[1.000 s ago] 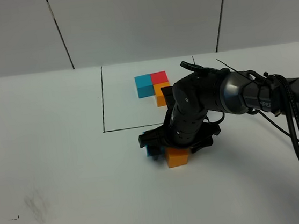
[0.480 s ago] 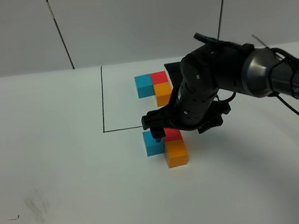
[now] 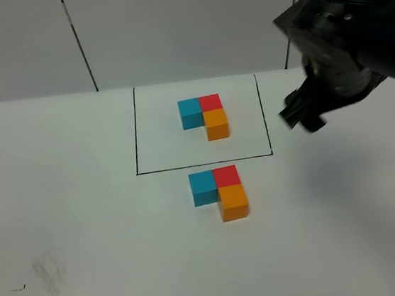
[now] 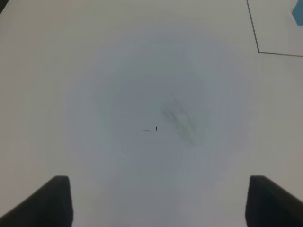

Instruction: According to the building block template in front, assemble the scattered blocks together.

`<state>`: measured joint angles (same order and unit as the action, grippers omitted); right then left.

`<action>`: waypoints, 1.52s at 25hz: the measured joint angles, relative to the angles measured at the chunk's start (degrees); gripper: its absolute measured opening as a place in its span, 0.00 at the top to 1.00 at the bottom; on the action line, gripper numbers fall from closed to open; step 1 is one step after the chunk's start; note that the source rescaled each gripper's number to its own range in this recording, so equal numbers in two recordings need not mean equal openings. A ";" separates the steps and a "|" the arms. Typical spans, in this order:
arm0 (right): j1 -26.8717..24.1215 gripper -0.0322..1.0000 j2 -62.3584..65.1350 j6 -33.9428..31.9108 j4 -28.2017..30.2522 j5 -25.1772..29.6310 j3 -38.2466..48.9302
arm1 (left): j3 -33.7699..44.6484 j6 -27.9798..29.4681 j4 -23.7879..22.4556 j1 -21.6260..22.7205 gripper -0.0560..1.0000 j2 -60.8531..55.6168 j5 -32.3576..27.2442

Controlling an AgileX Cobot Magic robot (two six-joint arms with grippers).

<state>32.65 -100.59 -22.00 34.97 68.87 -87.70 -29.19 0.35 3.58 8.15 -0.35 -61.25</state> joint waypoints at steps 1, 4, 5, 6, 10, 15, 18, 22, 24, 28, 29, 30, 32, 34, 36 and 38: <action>-1.21 0.26 0.90 0.25 5.17 0.03 0.00 | 0.00 0.00 0.00 0.00 0.33 0.00 0.00; -9.12 0.26 4.25 2.92 11.89 -0.05 0.00 | 0.00 0.00 0.00 0.00 0.33 0.00 0.00; -12.21 0.26 5.54 4.21 11.72 -0.05 0.00 | 0.00 0.00 0.00 0.00 0.33 0.00 0.00; -16.39 0.26 7.58 5.93 10.58 -0.05 0.00 | 0.00 0.00 0.00 0.00 0.33 0.00 0.00; -35.57 0.26 16.46 13.97 -4.24 0.13 0.43 | 0.00 0.00 0.00 0.00 0.33 0.00 0.00; -48.31 0.26 32.59 23.32 -24.46 0.02 6.19 | 0.00 0.00 0.00 0.00 0.33 0.00 0.00; -42.46 0.26 43.45 31.03 -31.24 -0.96 10.41 | 0.00 0.00 0.00 0.00 0.33 0.00 0.00; -35.89 0.26 58.77 31.73 -31.79 0.62 13.65 | 0.00 0.00 0.00 0.00 0.33 0.00 0.00; -35.34 0.26 66.42 28.55 -29.10 0.76 13.90 | 0.00 0.00 0.00 0.00 0.33 0.00 0.00; -35.34 0.26 77.28 25.70 -25.16 0.82 15.25 | 0.00 0.00 0.00 0.00 0.33 0.00 0.00; -35.34 0.26 79.79 25.42 -25.02 0.82 16.39 | 0.00 0.00 0.00 0.00 0.33 0.00 0.00; -35.34 0.26 81.73 25.29 -25.02 0.82 17.63 | 0.00 0.00 0.00 0.00 0.33 0.00 0.00; -35.34 0.26 85.97 25.17 -25.46 0.82 21.63 | 0.00 0.00 0.00 0.00 0.33 0.00 0.00; -35.34 0.26 90.02 24.52 -26.73 0.62 26.38 | 0.00 0.00 0.00 0.00 0.33 0.00 0.00; -35.34 0.26 93.67 23.89 -29.14 -1.10 31.91 | 0.00 0.00 0.00 0.00 0.33 0.00 0.00; -35.34 0.26 96.81 23.77 -31.28 -3.21 38.97 | 0.00 0.00 0.00 0.00 0.33 0.00 0.00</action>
<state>-2.69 -3.78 1.78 3.69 65.66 -48.73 -29.19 0.35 3.58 8.15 -0.35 -61.25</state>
